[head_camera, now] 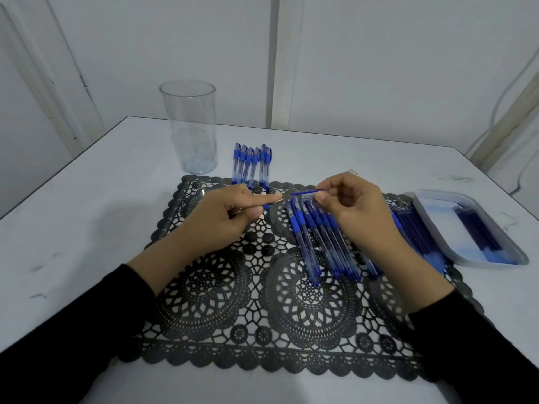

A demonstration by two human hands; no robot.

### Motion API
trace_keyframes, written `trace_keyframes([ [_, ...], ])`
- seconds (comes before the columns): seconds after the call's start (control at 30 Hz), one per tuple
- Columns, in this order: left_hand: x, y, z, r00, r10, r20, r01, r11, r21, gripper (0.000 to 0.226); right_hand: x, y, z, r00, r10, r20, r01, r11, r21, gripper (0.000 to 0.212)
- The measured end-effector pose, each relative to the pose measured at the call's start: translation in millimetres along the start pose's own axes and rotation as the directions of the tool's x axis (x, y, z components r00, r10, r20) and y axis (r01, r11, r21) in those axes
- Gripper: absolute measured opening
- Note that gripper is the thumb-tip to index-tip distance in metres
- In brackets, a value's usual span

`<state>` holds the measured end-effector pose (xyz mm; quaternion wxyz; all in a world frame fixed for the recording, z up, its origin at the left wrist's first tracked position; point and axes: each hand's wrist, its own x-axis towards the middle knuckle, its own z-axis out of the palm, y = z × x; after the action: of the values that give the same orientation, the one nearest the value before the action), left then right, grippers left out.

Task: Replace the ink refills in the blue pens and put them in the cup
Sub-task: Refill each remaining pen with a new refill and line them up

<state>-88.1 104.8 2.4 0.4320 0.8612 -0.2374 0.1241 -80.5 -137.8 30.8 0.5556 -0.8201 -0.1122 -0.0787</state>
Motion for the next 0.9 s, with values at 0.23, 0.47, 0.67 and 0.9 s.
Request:
trace_keyframes([
  [0.23, -2, 5, -3, 0.984, -0.097, -0.148, 0.094, 0.995, -0.028, 0.027, -6, 1, 10, 0.99, -0.09, 0.113, 0.106, 0.983, -0.149, 0.005],
  [0.47, -4, 5, -2, 0.965, -0.129, -0.228, 0.113, 0.99, -0.083, 0.027, -12, 0, 32, 0.964, -0.218, 0.151, 0.264, 0.849, -0.458, 0.007],
  [0.67, -4, 4, -1, 0.963, -0.127, -0.238, 0.125, 0.992, -0.021, 0.023, -15, -2, 34, 0.954, -0.217, 0.206, 0.294, 0.802, -0.519, 0.012],
  [0.9, -5, 16, 1, 0.978, -0.097, -0.186, 0.092, 0.995, -0.039, 0.025, -14, -10, 28, 0.989, -0.145, 0.021, 0.146, 0.974, -0.176, 0.018],
])
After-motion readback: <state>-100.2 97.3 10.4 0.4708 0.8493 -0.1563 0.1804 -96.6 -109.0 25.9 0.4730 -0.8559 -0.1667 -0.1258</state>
